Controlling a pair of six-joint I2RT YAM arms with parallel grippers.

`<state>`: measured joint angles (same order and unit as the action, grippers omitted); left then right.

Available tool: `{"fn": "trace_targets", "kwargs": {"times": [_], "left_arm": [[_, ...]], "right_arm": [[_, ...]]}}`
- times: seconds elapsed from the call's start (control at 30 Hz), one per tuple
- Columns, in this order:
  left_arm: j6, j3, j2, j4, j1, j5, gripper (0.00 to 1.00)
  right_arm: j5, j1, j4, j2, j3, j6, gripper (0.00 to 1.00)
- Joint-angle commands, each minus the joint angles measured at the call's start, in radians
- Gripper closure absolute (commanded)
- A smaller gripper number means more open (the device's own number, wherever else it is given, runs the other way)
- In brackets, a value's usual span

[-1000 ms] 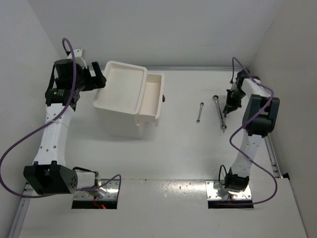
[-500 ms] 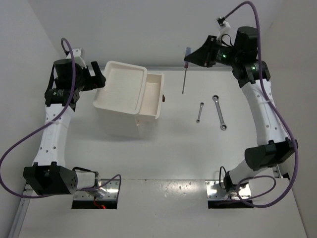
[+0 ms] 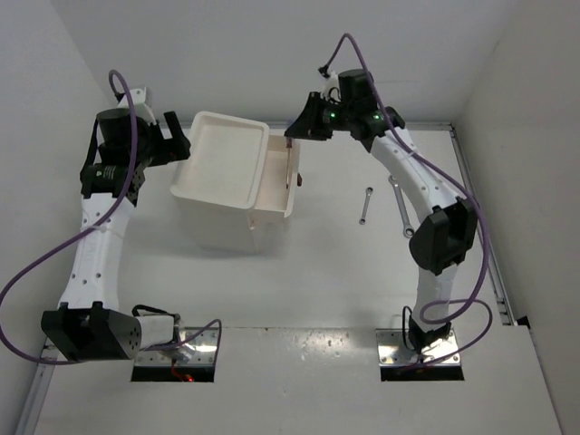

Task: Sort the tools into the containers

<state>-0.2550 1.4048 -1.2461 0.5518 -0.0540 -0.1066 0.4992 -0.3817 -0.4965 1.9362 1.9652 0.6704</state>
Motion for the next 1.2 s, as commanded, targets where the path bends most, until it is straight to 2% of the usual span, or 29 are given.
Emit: {"fn": "trace_targets", "kwargs": {"times": [0.0,0.13,0.23,0.43,0.57,0.6,0.63,0.8,0.9,0.93,0.97,1.0,1.07,1.17], "left_arm": [[0.01,-0.006,0.027,-0.016,0.006,0.028,0.04],[0.019,-0.015,0.027,-0.016,0.006,0.038,0.04],[0.019,-0.015,0.027,-0.016,0.006,0.038,0.04],[0.019,-0.024,0.027,-0.016,0.006,0.047,0.04],[0.019,-0.024,0.027,-0.016,0.006,0.047,0.04],[0.019,-0.024,0.017,-0.016,0.006,0.038,0.04],[0.019,-0.024,0.017,-0.026,0.006,0.038,0.04],[0.069,-0.003,-0.015,-0.017,0.006,-0.036,0.06],[0.097,0.006,-0.033,-0.016,0.016,-0.047,0.12],[0.106,0.017,-0.045,-0.006,0.026,-0.047,0.14],[0.106,0.017,-0.065,-0.006,0.026,-0.047,0.18],[0.117,0.026,-0.078,0.023,0.035,-0.047,0.21],[0.117,0.04,-0.102,0.036,0.045,-0.035,0.29],[0.14,0.051,-0.13,0.057,0.045,-0.007,0.35]], "right_arm": [[-0.076,-0.043,0.027,-0.01,0.099,0.026,1.0],[-0.16,-0.077,-0.007,0.027,0.097,0.037,1.0],[-0.16,-0.088,-0.007,0.046,0.049,0.05,1.0],[-0.142,-0.098,0.004,0.066,0.003,0.072,0.78],[-0.142,-0.098,0.004,0.054,0.003,0.06,0.6],[-0.142,-0.098,0.004,0.044,0.014,0.051,0.51],[-0.142,-0.098,0.004,0.035,0.029,0.038,0.48],[-0.148,-0.077,-0.017,-0.074,0.078,-0.164,0.48],[-0.189,-0.039,-0.062,-0.124,0.031,-0.285,0.5],[-0.189,-0.026,-0.073,-0.163,-0.038,-0.311,0.5],[-0.189,-0.008,-0.073,-0.181,-0.083,-0.34,0.52],[-0.189,-0.008,-0.082,-0.2,-0.17,-0.388,0.59],[-0.209,0.004,-0.099,-0.241,-0.248,-0.434,0.66],[-0.231,0.004,-0.114,-0.26,-0.38,-0.497,0.76]]}}
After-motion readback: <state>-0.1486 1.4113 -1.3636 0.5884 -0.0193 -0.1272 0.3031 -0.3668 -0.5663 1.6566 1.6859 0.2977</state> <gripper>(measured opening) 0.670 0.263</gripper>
